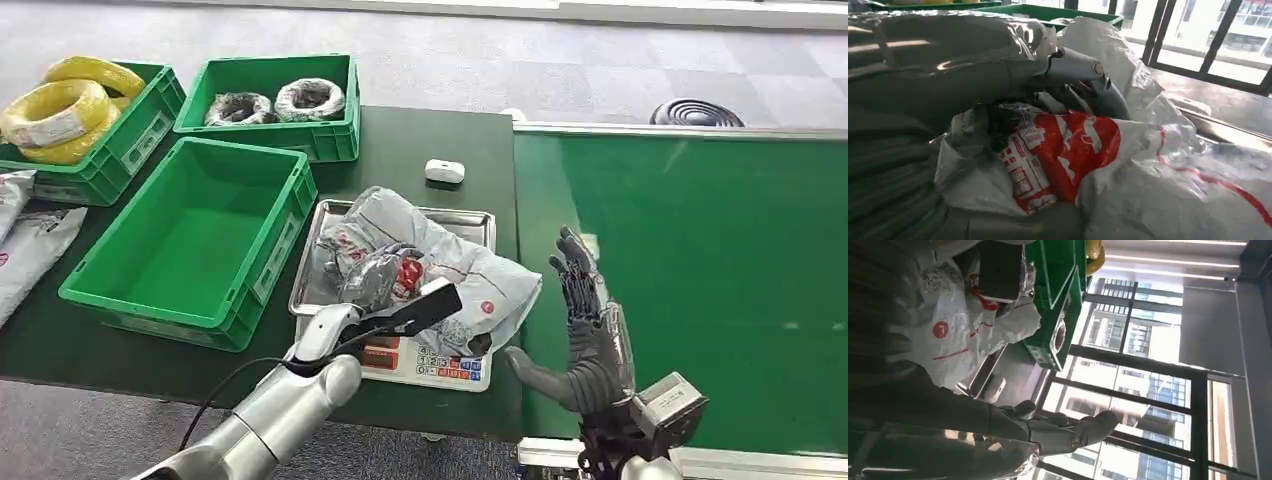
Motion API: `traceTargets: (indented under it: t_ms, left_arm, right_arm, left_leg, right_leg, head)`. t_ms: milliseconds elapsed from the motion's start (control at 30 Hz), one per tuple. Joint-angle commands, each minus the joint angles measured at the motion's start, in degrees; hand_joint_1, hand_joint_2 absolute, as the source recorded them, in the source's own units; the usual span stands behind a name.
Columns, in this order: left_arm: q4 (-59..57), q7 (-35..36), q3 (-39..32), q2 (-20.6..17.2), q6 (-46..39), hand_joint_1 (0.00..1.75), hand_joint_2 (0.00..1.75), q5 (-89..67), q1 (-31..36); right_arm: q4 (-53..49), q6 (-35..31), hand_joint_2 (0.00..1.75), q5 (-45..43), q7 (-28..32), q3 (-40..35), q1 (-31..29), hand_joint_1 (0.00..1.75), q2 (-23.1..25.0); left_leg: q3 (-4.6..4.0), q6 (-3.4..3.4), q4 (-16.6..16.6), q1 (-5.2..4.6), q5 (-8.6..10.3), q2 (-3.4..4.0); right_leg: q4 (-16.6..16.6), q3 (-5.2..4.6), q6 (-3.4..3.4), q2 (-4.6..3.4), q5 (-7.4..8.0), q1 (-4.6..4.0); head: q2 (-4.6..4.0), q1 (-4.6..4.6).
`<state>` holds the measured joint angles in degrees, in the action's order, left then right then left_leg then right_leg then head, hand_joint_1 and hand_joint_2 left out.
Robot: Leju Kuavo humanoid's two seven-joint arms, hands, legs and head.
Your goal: Moved the parcel from conveyor to table for the left to box.
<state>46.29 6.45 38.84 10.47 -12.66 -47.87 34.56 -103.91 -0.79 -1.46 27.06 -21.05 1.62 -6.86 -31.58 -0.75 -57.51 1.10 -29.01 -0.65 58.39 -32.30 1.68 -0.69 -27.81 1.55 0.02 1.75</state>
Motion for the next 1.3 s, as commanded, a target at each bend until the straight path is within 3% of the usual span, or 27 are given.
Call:
traceTargets:
  t_ms: [33,333,467,600,933,1067,1167,1200,1300]
  left_arm:
    - [1.91,0.45,-3.05,-2.9,0.26,1.75,1.75,1.86,-1.2]
    - [16.56,-3.26,-9.81,-6.31,-3.63,1.75,1.75,8.03,-4.73]
    - [33.18,-1.29,-20.0,-11.09,-7.93,1.75,1.75,6.91,-6.38]
    - [38.85,-0.65,-29.48,-12.57,-6.86,1.75,1.75,3.3,-6.53]
    - [30.53,0.81,-37.9,-17.99,-5.1,1.75,1.75,-1.01,-5.25]
    - [19.38,3.93,-38.92,-20.92,-0.28,1.75,1.75,-0.87,-2.4]
    - [16.22,2.12,-39.63,-20.26,0.68,1.75,1.75,1.8,-1.98]
    - [15.62,1.53,-39.73,-19.74,1.81,0.0,1.75,3.37,-1.92]
    - [15.93,1.15,-39.39,-18.25,1.93,0.0,1.75,4.55,-2.35]
  right_arm:
    - [2.2,0.8,1.75,0.25,-0.49,1.11,-1.39,0.0,1.86]
    - [0.37,0.4,1.75,1.62,-1.21,2.65,1.66,0.0,2.54]
    - [-1.65,-0.94,1.75,2.93,-1.58,4.37,3.96,0.0,2.97]
    - [-1.67,-1.42,1.75,3.26,-1.84,5.22,5.71,0.0,2.3]
    - [-1.09,-1.9,1.75,3.46,-1.66,5.34,5.84,0.0,1.43]
    - [-0.95,-2.18,1.75,3.33,-2.15,5.37,5.56,0.0,1.21]
    - [-1.17,-2.3,1.75,3.36,-2.63,5.44,5.74,0.0,1.38]
    - [-1.21,-2.37,1.75,3.32,-2.83,5.53,5.9,0.0,1.42]
    - [-1.18,-2.41,1.75,3.34,-2.9,5.6,6.39,0.0,1.41]
  left_leg:
    - [0.06,0.05,0.14,-0.02,0.05,0.2]
    - [-0.04,0.03,0.12,0.0,0.04,0.17]
    - [-0.2,0.02,0.02,0.01,0.01,0.25]
    - [-0.22,0.0,0.02,0.04,-0.02,0.33]
    - [-0.1,0.02,0.11,0.0,0.03,0.18]
    - [-0.06,0.03,0.21,0.01,0.09,0.18]
    - [-0.04,0.02,0.2,0.0,0.1,0.1]
    - [-0.03,0.04,0.26,0.02,0.13,0.12]
    - [-0.14,0.02,0.06,0.02,0.05,-0.03]
  right_leg:
    - [-0.11,-0.03,-0.14,-0.1,0.09,-0.02]
    - [-0.08,-0.14,-0.16,-0.07,0.07,-0.03]
    - [0.03,-0.33,-0.18,-0.14,0.06,-0.05]
    - [0.05,-0.38,-0.16,-0.23,0.05,-0.07]
    - [-0.02,-0.21,-0.13,-0.09,0.02,-0.03]
    - [-0.11,-0.2,-0.19,-0.05,0.07,-0.06]
    - [-0.09,-0.15,-0.18,0.02,0.05,-0.04]
    - [-0.16,-0.14,-0.21,0.03,0.09,-0.07]
    - [-0.03,-0.21,-0.09,0.1,-0.02,-0.05]
  head:
    - [0.0,-0.02]
    - [0.0,-0.02]
    - [0.0,0.0]
    - [0.0,0.0]
    - [0.0,-0.02]
    - [0.0,-0.02]
    - [0.0,-0.04]
    - [0.0,-0.02]
    - [0.0,-0.02]
